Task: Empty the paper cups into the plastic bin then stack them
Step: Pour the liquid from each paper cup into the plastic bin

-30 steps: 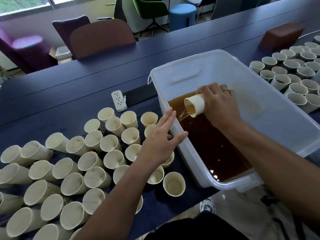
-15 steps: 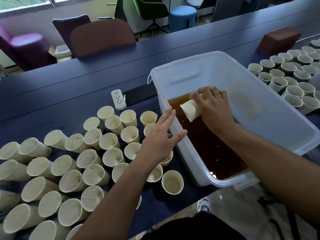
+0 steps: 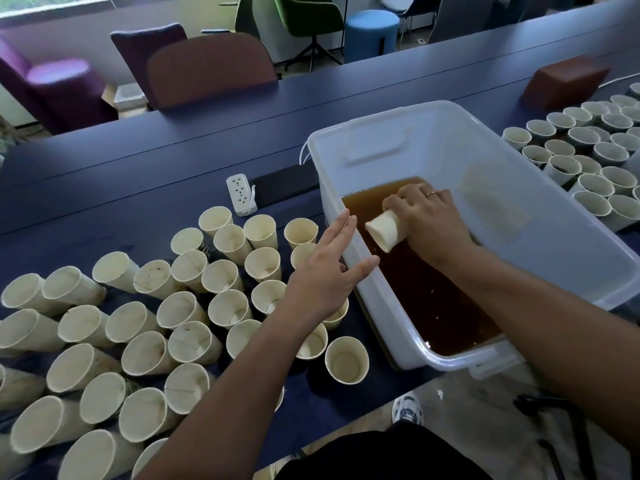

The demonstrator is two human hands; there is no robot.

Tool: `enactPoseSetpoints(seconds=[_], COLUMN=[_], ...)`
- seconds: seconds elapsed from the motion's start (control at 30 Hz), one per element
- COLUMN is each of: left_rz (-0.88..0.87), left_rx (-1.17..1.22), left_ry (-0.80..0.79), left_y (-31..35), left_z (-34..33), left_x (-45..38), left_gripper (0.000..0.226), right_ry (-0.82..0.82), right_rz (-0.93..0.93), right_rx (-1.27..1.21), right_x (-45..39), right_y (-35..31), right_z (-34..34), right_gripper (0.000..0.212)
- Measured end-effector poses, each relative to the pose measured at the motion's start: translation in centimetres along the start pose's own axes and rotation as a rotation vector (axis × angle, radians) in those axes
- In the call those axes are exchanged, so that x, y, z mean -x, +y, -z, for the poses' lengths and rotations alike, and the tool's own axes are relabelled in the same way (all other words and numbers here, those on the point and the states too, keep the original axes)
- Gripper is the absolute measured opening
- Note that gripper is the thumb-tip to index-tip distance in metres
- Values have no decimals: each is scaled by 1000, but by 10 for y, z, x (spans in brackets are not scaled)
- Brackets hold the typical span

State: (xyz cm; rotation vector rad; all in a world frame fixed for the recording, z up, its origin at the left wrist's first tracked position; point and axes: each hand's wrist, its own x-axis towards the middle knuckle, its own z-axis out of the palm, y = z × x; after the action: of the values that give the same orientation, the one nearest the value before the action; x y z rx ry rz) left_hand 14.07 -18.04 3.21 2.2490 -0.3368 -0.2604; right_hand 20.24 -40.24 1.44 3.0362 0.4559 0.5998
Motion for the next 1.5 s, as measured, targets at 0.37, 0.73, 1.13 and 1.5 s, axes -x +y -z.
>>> enactPoseSetpoints(seconds=[0.37, 0.73, 1.13, 1.5], left_rz=[-32, 7, 349, 740], left_rx=[33, 285, 87, 12], left_ry=[28, 619, 1057, 1199], left_y=[0, 12, -98, -181], left_z=[1, 124, 197, 213], left_x=[-3, 36, 205, 346], left_gripper=[71, 22, 12, 13], right_ry=[-165, -66, -617, -675], right_rz=[-253, 12, 542, 515], right_rx=[-346, -839, -929, -1068], right_x=[-3, -61, -66, -36], right_y=[5, -119, -331, -504], right_z=[4, 71, 79, 70], right_gripper=[51, 80, 106, 19])
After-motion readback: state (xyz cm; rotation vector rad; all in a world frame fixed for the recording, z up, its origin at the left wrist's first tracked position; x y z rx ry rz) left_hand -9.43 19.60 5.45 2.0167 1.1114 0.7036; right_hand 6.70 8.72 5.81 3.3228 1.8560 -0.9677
